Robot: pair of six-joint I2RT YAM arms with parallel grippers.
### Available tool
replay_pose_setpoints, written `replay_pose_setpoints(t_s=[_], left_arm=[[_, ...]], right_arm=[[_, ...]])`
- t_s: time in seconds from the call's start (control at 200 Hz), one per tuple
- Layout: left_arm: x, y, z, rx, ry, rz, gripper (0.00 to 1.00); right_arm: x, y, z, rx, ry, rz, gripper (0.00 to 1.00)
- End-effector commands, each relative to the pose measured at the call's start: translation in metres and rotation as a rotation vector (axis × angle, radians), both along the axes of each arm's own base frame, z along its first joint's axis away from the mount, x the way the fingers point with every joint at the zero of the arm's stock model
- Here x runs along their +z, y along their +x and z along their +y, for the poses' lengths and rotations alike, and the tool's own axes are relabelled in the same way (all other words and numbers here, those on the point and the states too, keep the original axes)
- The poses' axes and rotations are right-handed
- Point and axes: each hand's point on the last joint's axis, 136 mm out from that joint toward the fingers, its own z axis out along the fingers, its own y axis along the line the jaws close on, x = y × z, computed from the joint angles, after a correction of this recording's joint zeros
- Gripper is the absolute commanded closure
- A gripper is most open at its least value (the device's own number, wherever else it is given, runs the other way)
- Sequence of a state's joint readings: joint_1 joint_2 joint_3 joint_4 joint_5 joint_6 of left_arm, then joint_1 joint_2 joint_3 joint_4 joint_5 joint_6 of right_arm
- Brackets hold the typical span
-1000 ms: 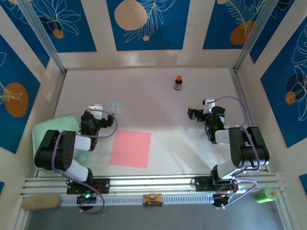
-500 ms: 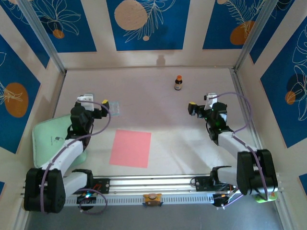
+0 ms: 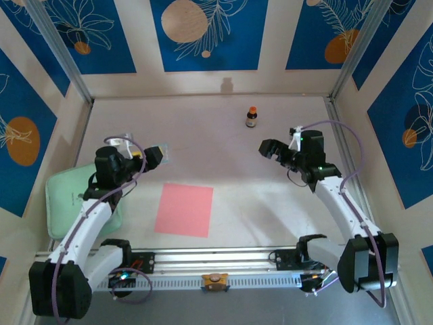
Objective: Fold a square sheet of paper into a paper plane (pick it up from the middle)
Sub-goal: Move the square sheet of paper to the center of the table.
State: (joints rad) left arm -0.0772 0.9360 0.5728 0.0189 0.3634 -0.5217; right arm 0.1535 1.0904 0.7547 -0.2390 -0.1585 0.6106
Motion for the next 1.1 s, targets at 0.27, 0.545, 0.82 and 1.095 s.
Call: replay_pose_setpoints(t_s=[0.27, 0.545, 0.82, 1.095], left_arm=[[-0.100, -0.101, -0.080, -0.222, -0.031, 0.579, 0.08], [-0.150, -0.133, -0.110, -0.327, 0.188, 0.712, 0.20], [-0.169, -0.130, -0.125, -0.312, 0.240, 0.740, 0.23], [-0.175, -0.108, -0.168, -0.237, 0.185, 0.686, 0.24]], right_arm=[[-0.057, -0.082, 0.079, 0.165, 0.082, 0.268, 0.01], [-0.066, -0.084, 0.085, 0.144, 0.047, 0.311, 0.01], [-0.069, -0.086, 0.080, 0.120, 0.029, 0.328, 0.01], [-0.059, -0.082, 0.068, 0.114, -0.054, 0.263, 0.01]])
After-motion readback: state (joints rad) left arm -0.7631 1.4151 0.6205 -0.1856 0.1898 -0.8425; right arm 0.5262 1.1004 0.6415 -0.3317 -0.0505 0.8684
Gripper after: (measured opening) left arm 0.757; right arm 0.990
